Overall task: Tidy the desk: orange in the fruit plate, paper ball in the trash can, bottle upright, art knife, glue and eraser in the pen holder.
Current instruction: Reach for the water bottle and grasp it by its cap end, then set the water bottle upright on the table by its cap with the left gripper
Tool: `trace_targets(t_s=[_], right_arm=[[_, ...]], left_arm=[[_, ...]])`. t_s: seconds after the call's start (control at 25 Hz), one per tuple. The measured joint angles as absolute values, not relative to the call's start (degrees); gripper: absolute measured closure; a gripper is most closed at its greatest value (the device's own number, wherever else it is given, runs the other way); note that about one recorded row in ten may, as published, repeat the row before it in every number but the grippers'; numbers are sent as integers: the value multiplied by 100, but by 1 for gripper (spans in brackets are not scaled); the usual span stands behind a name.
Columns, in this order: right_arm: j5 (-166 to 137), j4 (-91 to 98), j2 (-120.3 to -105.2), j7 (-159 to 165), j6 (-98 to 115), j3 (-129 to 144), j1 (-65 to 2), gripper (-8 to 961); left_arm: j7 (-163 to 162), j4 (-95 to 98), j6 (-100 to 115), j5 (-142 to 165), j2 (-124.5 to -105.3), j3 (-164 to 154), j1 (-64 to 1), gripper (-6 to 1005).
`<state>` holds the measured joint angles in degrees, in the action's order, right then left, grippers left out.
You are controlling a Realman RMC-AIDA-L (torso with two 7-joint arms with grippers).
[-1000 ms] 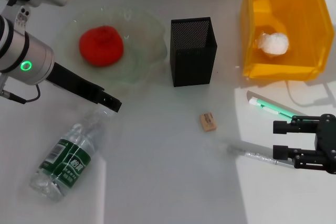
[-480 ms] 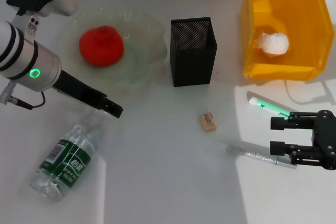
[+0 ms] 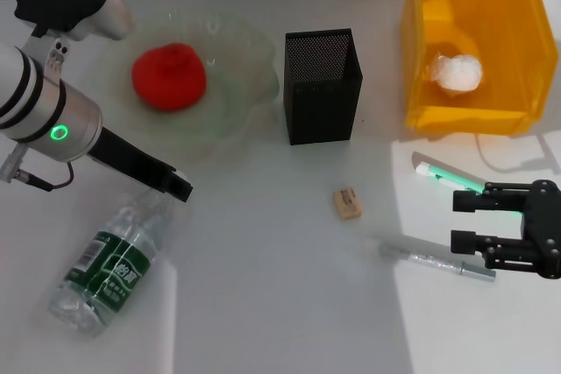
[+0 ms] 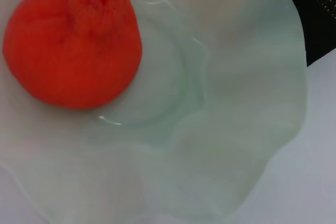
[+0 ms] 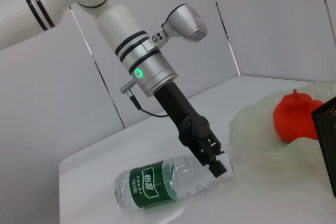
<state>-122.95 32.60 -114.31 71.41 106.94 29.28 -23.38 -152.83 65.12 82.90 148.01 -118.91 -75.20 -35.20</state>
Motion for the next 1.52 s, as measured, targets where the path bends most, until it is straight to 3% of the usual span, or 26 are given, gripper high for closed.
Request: trace_targets(t_s=[0.32,0.8,1.2,1.52], right_arm=[[-12293,3261,-11442,7137,10693,2915,-2333,348],[-12231,3261,-11443,7129,10722,2900,-2347,349],[-12211,3261,-11468,7218,10833,2901,-2436,349],[-12174,3273,-11470,7333,10929,2893,-2504,350]], left_arm=[[-15254,6533,8281,14779,-11891,-7565,-3471,564],[-14032,7763,9527,12924,-11837,-6171,-2660,551],[-11759,7396,9969,11171,-11831,-5505,-1789,540],[-10917,7193,10259,10391,-11819,-5168,-1540,531]])
